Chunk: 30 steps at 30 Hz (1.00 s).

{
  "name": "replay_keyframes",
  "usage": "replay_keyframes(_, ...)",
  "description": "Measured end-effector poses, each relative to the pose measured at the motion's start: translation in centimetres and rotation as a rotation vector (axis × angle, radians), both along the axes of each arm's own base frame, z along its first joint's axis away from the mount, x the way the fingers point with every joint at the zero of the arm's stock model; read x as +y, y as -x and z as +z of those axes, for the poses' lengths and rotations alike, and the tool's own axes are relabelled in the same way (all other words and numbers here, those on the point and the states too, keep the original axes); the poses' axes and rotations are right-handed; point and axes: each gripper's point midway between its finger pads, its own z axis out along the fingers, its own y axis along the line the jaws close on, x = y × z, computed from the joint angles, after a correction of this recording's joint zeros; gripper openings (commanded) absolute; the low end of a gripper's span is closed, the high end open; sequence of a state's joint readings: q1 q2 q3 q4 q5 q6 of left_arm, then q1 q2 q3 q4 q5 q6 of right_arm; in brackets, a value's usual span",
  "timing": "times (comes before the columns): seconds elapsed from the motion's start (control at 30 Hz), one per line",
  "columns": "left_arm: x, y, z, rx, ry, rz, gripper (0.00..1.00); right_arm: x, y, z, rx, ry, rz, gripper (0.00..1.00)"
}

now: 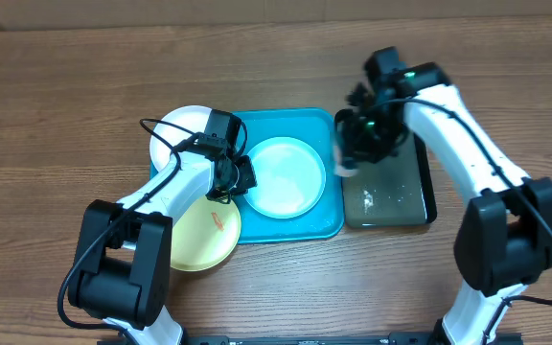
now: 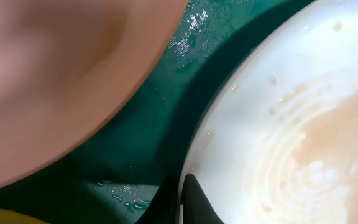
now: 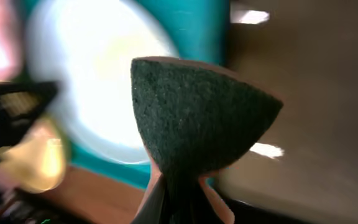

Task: Clean dirty plates on tray and stack at the side
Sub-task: 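Move the sponge back into the black water tray with the right gripper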

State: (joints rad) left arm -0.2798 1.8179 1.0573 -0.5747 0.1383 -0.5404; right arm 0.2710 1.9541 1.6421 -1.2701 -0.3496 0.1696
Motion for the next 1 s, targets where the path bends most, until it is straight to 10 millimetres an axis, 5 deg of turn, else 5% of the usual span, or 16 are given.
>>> replay_keyframes(0.2, 0.0, -0.1, 0.0, -0.005, 0.001, 0.000, 0.05, -6.0, 0.2, -2.1, 0.015, 0.228, -0.051, 0.04)
replay_keyframes(0.53, -0.1, -0.3, 0.1, -0.014, -0.001, -0.016, 0.11, -9.6, 1.8, -8.6, 0.001, 0.412, -0.040, 0.04)
replay_keyframes(0.6, -0.1, -0.3, 0.1, -0.016, -0.003, -0.025, 0.20, -9.8, 2.1, -9.0, 0.004, 0.423, -0.036, 0.41)
replay_keyframes(0.67, 0.0, -0.2, 0.0, -0.017, -0.005, -0.031, 0.28, -9.9, 2.2, -8.9, 0.009, 0.427, -0.038, 0.62)
replay_keyframes(0.73, 0.0, -0.3, 0.0, -0.018, -0.005, -0.032, 0.31, -10.0, 2.5, -8.4, 0.030, 0.432, -0.032, 0.71)
replay_keyframes(0.83, -0.1, -0.3, 0.1, -0.020, -0.004, -0.034, 0.32, -9.8, 1.9, -6.4, 0.033, 0.425, -0.033, 0.73)
replay_keyframes(1.0, -0.1, -0.2, 0.0, -0.017, -0.005, -0.034, 0.31, -10.5, -2.1, -1.5, -0.069, 0.393, -0.102, 0.74)
